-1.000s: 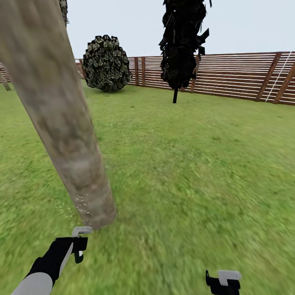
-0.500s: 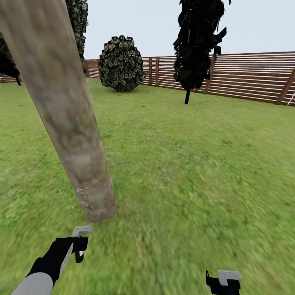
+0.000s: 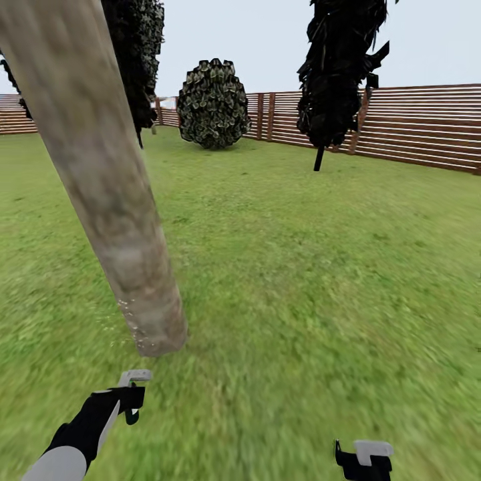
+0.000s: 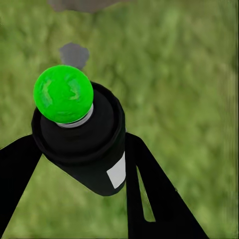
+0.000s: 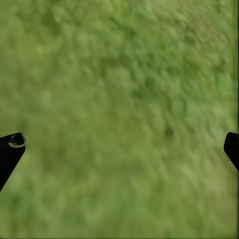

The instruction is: In the garden, pick up the pesticide atomizer on the floor and spray pesticide onto both trees until each tree trunk is fully covered.

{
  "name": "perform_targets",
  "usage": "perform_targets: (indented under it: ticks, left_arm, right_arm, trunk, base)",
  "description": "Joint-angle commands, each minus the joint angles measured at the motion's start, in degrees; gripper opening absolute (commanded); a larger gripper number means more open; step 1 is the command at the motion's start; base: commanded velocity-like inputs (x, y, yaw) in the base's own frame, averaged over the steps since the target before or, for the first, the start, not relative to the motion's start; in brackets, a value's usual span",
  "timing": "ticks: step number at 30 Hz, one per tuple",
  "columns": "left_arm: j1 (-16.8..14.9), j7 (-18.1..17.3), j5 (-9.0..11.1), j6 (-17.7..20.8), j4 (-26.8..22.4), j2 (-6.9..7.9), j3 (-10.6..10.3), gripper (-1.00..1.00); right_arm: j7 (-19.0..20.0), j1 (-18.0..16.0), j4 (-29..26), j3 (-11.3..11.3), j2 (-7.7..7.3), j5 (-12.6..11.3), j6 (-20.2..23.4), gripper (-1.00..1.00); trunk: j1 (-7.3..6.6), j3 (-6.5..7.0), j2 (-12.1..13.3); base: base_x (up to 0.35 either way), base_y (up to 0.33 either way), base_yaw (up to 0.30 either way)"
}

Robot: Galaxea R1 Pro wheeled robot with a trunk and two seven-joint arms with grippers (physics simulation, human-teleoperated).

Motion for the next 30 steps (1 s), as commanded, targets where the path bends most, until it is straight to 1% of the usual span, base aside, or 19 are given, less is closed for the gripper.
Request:
perform_targets:
  ticks: [1,9,15,21,30]
  left_arm:
    - [0.0,0.0,0.0,0.0,0.0,0.00,0.0,-1.00]
    - [0.0,0.1,0.0,-0.1,0.0,0.00,0.1,-1.00]
    - [0.0,0.0,0.0,-0.1,0.0,-0.06,0.1,-1.00]
    - [0.0,0.1,0.0,-0.1,0.0,-0.09,0.1,-1.00]
    - [0.0,0.0,0.1,-0.1,0.0,-0.09,0.1,-1.00]
  right_arm:
    - [0.0,0.0,0.0,0.0,0.00,0.0,0.0,1.00]
    - [0.0,0.0,0.0,0.0,0.00,0.0,0.0,1.00]
    - [0.0,0.0,0.0,0.0,0.00,0.0,0.0,1.00]
    - [0.0,0.0,0.0,0.0,0.00,0.0,0.0,1.00]
    - [0.0,0.0,0.0,0.0,0.00,0.0,0.0,1.00]
  trunk:
    - [0.00,0.00,0.0]
    - [0.00,0.00,0.0]
    - [0.00,0.00,0.0]
    - [0.00,0.00,0.0]
    - [0.00,0.00,0.0]
  base:
    - [0.057,-0.273,0.156]
    - [0.167,-0.240,0.241]
    - [0.213,-0.209,0.018]
    - [0.129,-0.254,0.037]
    - [0.114,-0.262,0.261]
